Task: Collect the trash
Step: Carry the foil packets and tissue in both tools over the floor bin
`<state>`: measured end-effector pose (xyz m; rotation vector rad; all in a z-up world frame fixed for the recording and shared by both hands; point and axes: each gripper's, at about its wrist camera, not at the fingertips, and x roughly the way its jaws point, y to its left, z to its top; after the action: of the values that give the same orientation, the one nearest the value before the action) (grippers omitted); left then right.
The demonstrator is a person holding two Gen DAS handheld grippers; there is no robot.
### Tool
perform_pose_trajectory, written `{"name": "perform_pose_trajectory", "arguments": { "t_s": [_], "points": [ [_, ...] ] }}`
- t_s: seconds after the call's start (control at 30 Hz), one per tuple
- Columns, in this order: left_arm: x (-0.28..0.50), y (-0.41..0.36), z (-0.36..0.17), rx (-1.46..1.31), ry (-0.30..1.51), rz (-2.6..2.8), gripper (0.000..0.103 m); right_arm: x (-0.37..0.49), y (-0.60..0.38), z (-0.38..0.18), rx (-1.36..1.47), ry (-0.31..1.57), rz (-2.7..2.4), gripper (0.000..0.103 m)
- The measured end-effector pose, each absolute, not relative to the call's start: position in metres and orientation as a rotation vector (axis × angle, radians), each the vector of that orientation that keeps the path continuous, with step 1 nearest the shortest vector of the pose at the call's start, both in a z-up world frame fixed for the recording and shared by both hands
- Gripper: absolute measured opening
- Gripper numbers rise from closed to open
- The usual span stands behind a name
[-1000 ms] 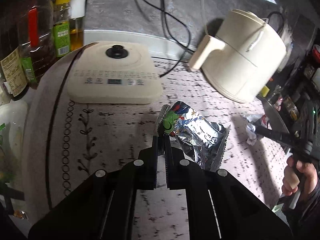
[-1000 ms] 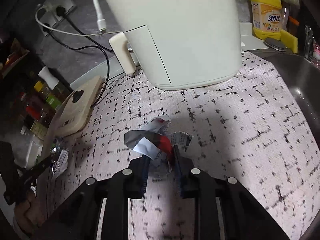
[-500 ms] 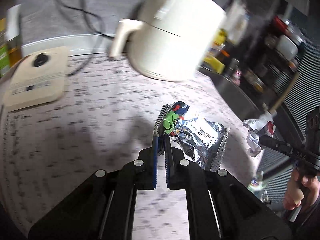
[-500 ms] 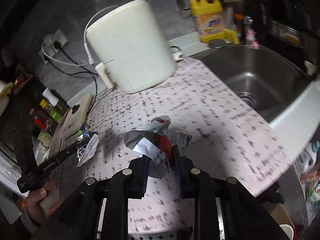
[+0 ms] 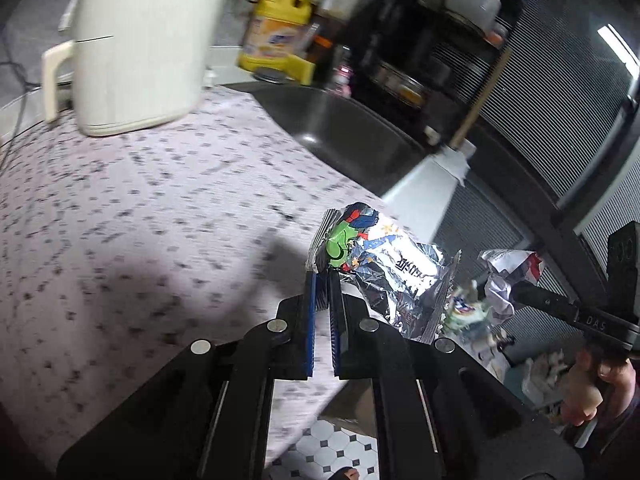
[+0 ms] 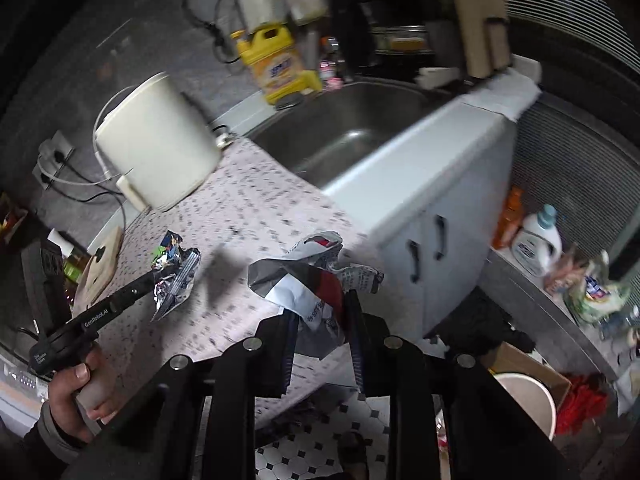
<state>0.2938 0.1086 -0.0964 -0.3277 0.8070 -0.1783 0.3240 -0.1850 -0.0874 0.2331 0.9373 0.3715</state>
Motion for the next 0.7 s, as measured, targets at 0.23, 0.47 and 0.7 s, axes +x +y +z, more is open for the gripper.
{"name": "perform_pose_trajectory", "arguments": {
  "t_s": [0.23,0.47,0.7],
  "points": [
    [0.297,0.03,-0.101,-0.279,0.845,-0.288,0.007,0.288,-0.264,-0.098,0.28,0.952,0.247,0.025],
    [0.289,-0.03,-0.113,-0.242,0.896,-0.354,0.007,0.25,-0.323,-0.12,0.306,0.996,0.169,0.027],
    [0.277,-0.069,-0.127,-0.219,0.946,-0.382,0.007,0.227,-0.355,-0.156,0.321,1.081,0.112,0.051]
  ]
}}
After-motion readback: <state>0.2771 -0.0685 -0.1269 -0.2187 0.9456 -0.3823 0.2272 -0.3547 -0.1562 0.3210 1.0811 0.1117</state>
